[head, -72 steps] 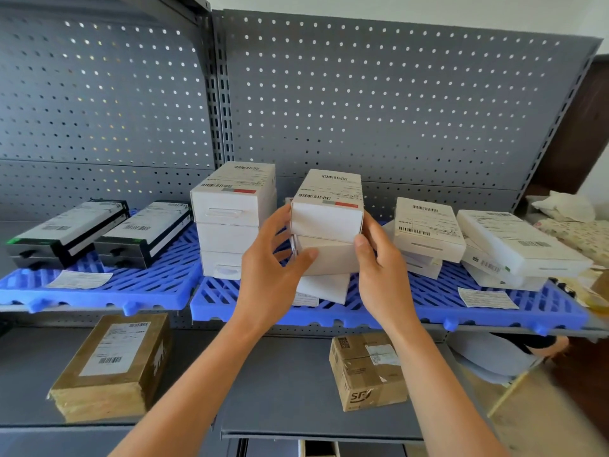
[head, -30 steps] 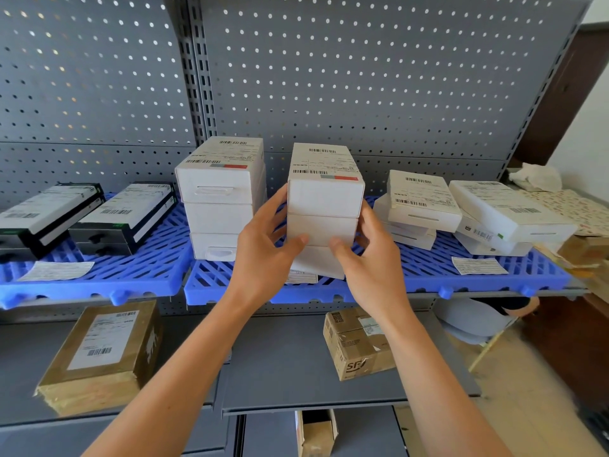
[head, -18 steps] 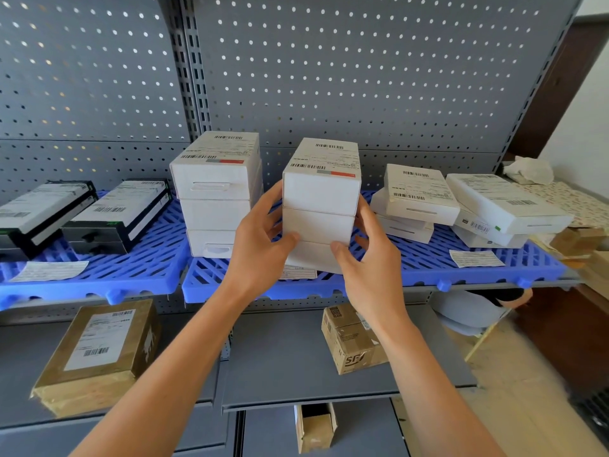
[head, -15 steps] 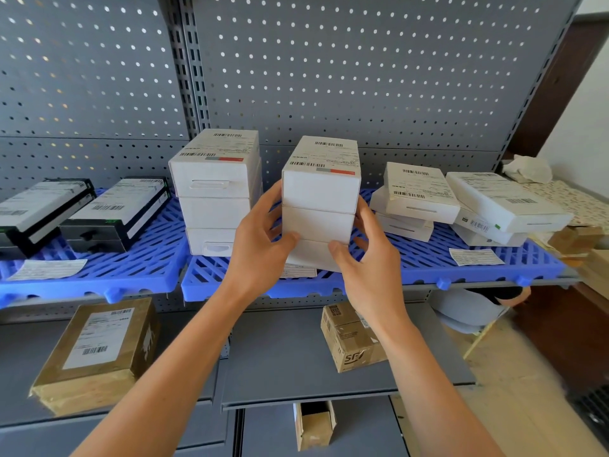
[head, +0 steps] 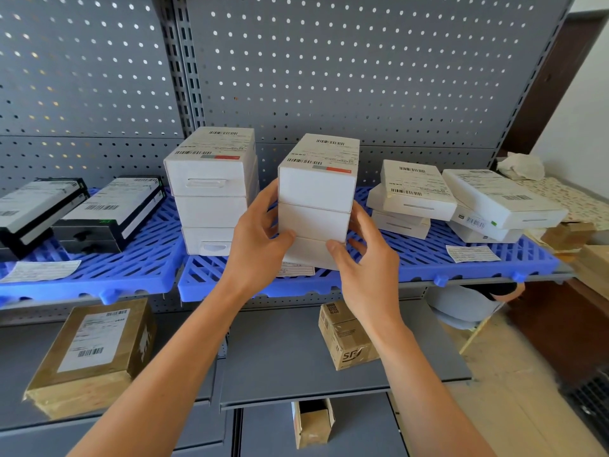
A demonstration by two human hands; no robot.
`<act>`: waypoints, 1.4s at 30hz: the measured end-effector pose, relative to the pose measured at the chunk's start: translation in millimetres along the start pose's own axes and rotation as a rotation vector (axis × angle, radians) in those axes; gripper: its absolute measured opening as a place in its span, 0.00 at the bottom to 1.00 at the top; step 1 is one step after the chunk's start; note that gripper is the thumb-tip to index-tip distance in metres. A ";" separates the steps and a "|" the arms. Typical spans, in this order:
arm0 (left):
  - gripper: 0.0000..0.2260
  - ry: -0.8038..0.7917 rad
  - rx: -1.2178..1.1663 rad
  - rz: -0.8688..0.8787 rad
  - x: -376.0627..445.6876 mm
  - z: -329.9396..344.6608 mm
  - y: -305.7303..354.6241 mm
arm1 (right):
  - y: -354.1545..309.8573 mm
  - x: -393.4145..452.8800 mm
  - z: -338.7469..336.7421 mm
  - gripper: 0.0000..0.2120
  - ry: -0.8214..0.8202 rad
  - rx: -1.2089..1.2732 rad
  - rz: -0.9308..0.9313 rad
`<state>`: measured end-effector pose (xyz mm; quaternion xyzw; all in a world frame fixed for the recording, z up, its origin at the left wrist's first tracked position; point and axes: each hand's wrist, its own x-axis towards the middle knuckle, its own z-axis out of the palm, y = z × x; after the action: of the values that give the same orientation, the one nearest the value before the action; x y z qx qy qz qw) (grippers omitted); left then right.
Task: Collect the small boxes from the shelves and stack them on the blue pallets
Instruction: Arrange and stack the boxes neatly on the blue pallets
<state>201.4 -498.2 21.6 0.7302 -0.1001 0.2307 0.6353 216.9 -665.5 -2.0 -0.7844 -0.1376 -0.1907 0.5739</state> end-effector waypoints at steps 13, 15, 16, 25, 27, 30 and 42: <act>0.37 -0.014 -0.012 0.010 3.4 5.6 12.2 | -0.8 18.8 -6.0 0.27 -0.046 0.039 -0.036; 0.37 -0.017 -0.014 0.010 4.8 6.9 14.2 | -1.1 25.8 -6.6 0.26 -0.073 0.031 -0.050; 0.37 -0.013 -0.011 0.009 5.6 7.3 14.3 | -0.5 28.7 -6.8 0.26 -0.088 0.036 -0.052; 0.38 -0.011 0.022 -0.015 6.0 7.2 2.9 | 9.3 36.4 -2.1 0.27 -0.136 0.060 -0.022; 0.37 -0.008 0.024 -0.015 5.1 8.1 0.9 | 8.7 34.8 -2.5 0.28 -0.138 0.069 -0.019; 0.37 0.014 0.030 -0.017 4.5 9.1 1.0 | 2.9 32.4 -3.9 0.33 -0.139 0.131 -0.010; 0.41 -0.025 0.042 -0.036 -0.8 15.5 8.9 | -15.9 27.3 5.9 0.35 -0.139 0.124 -0.020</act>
<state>200.0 -515.0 27.7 0.7479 -0.0902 0.2120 0.6226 235.1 -655.2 22.4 -0.7573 -0.1967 -0.1325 0.6085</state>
